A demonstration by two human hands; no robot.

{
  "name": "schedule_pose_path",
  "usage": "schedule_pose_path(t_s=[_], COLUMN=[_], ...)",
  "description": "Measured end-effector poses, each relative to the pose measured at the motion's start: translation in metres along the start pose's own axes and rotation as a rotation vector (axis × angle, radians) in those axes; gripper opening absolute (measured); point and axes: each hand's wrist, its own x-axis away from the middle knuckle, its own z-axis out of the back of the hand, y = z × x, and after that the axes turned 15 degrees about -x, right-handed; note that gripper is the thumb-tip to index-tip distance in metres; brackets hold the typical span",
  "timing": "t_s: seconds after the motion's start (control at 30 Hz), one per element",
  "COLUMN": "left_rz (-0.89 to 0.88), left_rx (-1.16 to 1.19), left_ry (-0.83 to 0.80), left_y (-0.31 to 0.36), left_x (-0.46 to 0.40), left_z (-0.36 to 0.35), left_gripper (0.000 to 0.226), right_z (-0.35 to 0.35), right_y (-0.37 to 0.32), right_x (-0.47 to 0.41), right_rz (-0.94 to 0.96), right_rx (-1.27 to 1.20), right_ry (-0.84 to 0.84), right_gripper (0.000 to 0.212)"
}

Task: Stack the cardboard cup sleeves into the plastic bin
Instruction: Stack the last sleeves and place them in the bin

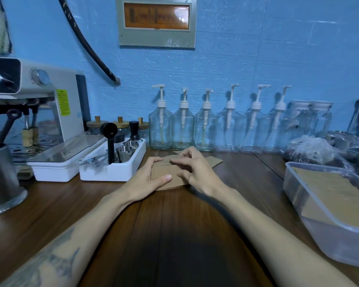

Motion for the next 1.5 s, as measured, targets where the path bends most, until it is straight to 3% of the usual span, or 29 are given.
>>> schedule_pose_path(t_s=[0.13, 0.23, 0.33, 0.43, 0.53, 0.8, 0.93, 1.03, 1.17, 1.5], left_rz=[-0.016, -0.02, -0.027, -0.026, -0.032, -0.004, 0.006, 0.023, 0.054, 0.067], left_rx=[0.042, 0.05, -0.007, -0.02, -0.03, 0.032, 0.019, 0.039, 0.044, -0.014], left_ry=[0.015, 0.006, -0.005, -0.007, -0.009, 0.013, 0.026, 0.019, 0.018, 0.04], left_y=[-0.001, 0.001, 0.003, 0.005, 0.004, 0.004, 0.007, 0.006, 0.009, 0.008], left_x=[0.001, 0.001, 0.0, 0.001, 0.002, 0.0, 0.003, 0.004, 0.002, -0.004], left_z=[0.002, 0.001, 0.001, 0.001, 0.0, 0.001, 0.002, 0.003, 0.003, 0.001], left_gripper=[0.052, 0.052, 0.063, 0.068, 0.062, 0.05, 0.047, 0.047, 0.045, 0.041], right_z=[-0.001, 0.0, -0.005, -0.004, 0.001, 0.001, 0.016, 0.037, 0.058, 0.059], right_y=[0.008, 0.018, 0.026, 0.028, 0.028, 0.03, 0.037, 0.054, 0.083, 0.112], right_x=[0.0, 0.002, 0.001, -0.002, -0.001, -0.003, -0.004, -0.009, -0.021, -0.057], right_rz=[-0.107, -0.258, -0.24, -0.16, -0.087, -0.087, -0.169, -0.246, -0.441, -0.692], right_rx=[-0.093, -0.153, -0.064, 0.021, 0.108, 0.206, 0.125, 0.215, 0.321, 0.451], right_ry=[0.054, -0.079, -0.194, -0.176, -0.166, -0.18, -0.136, -0.058, -0.126, -0.233], right_gripper=[0.08, 0.093, 0.087, 0.074, 0.064, 0.066, 0.063, 0.059, 0.049, 0.083])
